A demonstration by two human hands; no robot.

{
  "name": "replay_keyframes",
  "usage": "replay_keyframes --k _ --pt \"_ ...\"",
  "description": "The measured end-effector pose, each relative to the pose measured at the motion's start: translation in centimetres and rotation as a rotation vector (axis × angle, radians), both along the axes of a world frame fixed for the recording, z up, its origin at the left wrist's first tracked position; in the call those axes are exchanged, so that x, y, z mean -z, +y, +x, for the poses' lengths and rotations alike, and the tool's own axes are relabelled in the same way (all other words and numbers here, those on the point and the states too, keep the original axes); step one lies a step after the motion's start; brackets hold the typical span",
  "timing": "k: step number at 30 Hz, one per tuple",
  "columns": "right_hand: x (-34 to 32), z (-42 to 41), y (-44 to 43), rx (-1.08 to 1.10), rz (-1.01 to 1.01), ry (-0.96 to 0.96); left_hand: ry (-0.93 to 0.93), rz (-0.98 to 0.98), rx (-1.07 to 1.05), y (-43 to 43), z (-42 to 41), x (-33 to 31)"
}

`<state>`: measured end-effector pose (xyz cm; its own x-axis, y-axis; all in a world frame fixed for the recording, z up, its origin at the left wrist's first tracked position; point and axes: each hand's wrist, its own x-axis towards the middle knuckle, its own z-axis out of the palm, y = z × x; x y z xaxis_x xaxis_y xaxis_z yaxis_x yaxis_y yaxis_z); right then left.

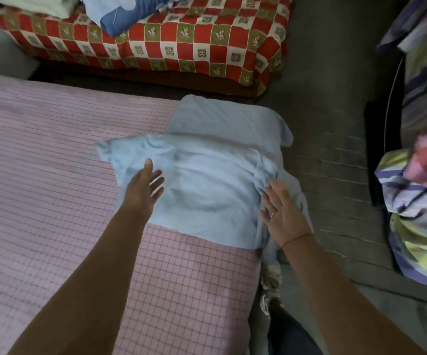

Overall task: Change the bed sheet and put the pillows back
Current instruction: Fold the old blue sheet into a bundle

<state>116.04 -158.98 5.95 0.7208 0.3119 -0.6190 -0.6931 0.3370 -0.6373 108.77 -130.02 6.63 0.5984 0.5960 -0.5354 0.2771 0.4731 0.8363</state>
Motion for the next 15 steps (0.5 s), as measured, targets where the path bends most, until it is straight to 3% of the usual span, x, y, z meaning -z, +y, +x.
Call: replay_keyframes --k 4,11,15 --pt "2.9 1.3 0.6 -0.125 -0.020 0.096 0.176 -0.025 -0.116 -0.8 -0.2 3.8" --pt "7.2 -1.8 0.0 -0.305 -0.133 0.443 0.390 -0.146 -0.293 -3.6 -0.6 8.5" --pt "9.7 -2.3 -0.2 -0.189 -0.103 0.621 0.388 -0.263 -0.359 -4.7 0.4 9.9"
